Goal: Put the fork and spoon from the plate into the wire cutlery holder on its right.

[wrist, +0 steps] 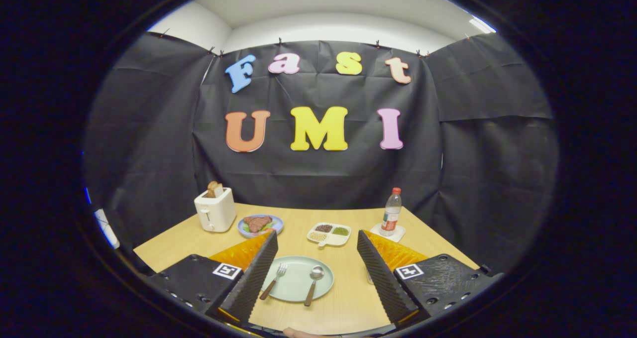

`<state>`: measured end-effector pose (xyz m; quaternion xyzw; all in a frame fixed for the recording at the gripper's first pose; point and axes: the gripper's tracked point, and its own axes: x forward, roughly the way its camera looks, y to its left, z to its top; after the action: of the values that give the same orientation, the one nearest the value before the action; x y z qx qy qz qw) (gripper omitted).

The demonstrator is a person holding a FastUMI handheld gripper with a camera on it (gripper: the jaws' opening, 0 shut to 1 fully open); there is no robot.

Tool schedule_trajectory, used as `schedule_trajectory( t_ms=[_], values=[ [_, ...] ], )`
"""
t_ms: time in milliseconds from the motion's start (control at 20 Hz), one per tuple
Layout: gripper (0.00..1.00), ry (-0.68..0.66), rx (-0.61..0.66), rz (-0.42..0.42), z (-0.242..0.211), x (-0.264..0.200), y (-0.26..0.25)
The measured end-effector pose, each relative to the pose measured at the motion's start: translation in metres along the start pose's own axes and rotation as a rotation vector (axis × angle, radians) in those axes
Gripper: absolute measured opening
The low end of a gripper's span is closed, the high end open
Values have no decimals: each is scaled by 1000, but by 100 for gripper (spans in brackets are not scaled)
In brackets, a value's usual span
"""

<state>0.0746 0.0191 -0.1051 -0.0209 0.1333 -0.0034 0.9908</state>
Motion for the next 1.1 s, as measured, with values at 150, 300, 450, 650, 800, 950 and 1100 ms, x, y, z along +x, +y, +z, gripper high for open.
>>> schedule_trajectory(
  t_ms=[150,300,450,650,800,950,1100],
  values=[
    [96,130,-74,-4,-36,24,6],
    [96,226,-64,-21,-64,45,5],
    [96,324,-34,-23,-93,64,6],
    [96,418,-20,-2,-122,88,14],
    [96,463,-5,16,-135,98,20],
    [96,534,5,36,-150,104,26],
    [96,600,35,38,-168,120,30]
  ],
)
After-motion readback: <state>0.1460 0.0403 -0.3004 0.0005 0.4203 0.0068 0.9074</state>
